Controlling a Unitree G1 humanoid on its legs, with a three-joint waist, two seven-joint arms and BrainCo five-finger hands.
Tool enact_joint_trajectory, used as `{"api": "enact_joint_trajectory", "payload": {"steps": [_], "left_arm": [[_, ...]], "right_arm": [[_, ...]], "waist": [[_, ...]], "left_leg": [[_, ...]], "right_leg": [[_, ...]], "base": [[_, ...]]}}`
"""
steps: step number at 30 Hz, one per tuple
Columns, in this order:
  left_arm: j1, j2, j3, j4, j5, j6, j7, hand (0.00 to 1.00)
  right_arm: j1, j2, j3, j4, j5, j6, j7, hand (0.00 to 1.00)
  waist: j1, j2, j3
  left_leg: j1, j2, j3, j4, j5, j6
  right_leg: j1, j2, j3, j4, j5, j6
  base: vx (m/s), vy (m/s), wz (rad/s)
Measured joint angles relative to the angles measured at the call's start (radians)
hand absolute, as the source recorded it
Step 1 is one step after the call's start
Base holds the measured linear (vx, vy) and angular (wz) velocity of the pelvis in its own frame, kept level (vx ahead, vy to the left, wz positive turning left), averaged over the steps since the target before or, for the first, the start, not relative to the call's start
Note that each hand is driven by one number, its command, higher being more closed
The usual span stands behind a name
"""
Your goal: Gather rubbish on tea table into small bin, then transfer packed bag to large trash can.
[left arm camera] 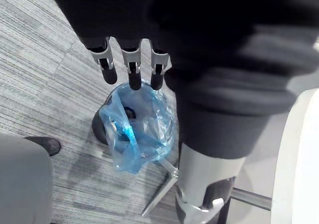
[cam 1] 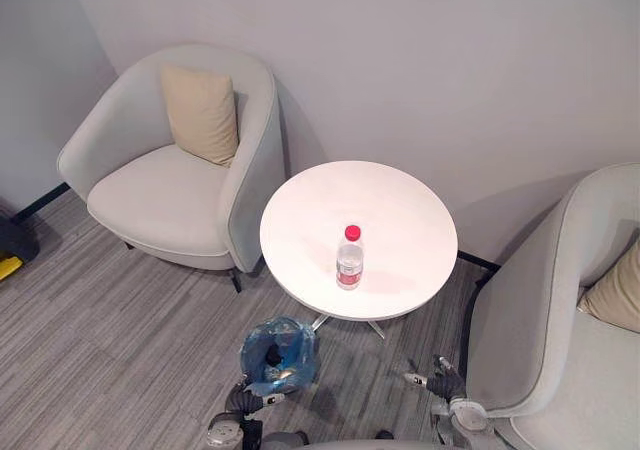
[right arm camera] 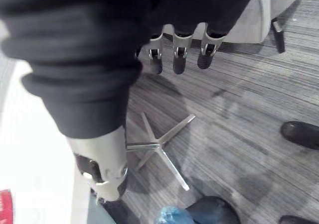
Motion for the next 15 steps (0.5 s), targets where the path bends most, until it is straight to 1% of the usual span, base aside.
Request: {"api": "enact_joint_trajectory", "payload": {"steps": [5, 8, 11, 13, 15], "left_arm": [[0.007, 0.004, -0.008, -0.001, 0.000, -0.006, 0.000, 0.00], [0.011, 0.004, -0.009, -0.004, 0.000, -0.015, 0.001, 0.00], [0.014, 0.004, -0.010, -0.011, 0.000, -0.017, 0.001, 0.00], [0.015, 0.005, -0.010, -0.015, 0.001, -0.018, 0.001, 0.00], [0.018, 0.005, -0.011, -0.026, 0.001, -0.019, 0.001, 0.00]], "right_arm": [[-0.018, -0.019, 0.060, -0.112, -0.011, -0.004, -0.002, 0.00], [-0.028, -0.026, 0.075, -0.181, -0.018, -0.021, -0.002, 0.00], [-0.039, -0.028, 0.085, -0.238, -0.020, -0.037, -0.004, 0.00], [-0.064, -0.041, 0.118, -0.266, -0.021, -0.038, -0.013, 0.00], [-0.083, -0.043, 0.119, -0.287, -0.031, -0.039, -0.015, 0.00]], "waist": [[0.000, -0.007, -0.003], [0.002, -0.007, -0.003], [0.005, -0.007, -0.003], [0.005, -0.007, -0.002], [0.009, -0.007, -0.002]], "left_leg": [[0.009, 0.000, -0.004, -0.035, 0.020, -0.011], [0.008, -0.002, -0.007, -0.035, 0.017, -0.016], [0.006, -0.003, -0.009, -0.035, 0.017, -0.016], [-0.004, -0.005, -0.010, -0.035, 0.017, -0.015], [-0.013, -0.006, -0.013, -0.034, 0.020, -0.011]], "right_leg": [[-0.014, 0.000, 0.011, -0.003, 0.003, 0.004], [-0.013, 0.001, 0.021, -0.011, 0.005, 0.010], [-0.014, 0.002, 0.028, -0.013, 0.005, 0.011], [-0.019, 0.001, 0.028, -0.014, 0.006, 0.012], [-0.027, 0.001, 0.028, -0.014, 0.012, 0.018]], "base": [[-0.10, -0.011, -0.01], [-0.06, 0.002, -0.04], [0.00, 0.000, 0.00], [0.00, 0.000, 0.00], [0.01, 0.000, 0.02]]}}
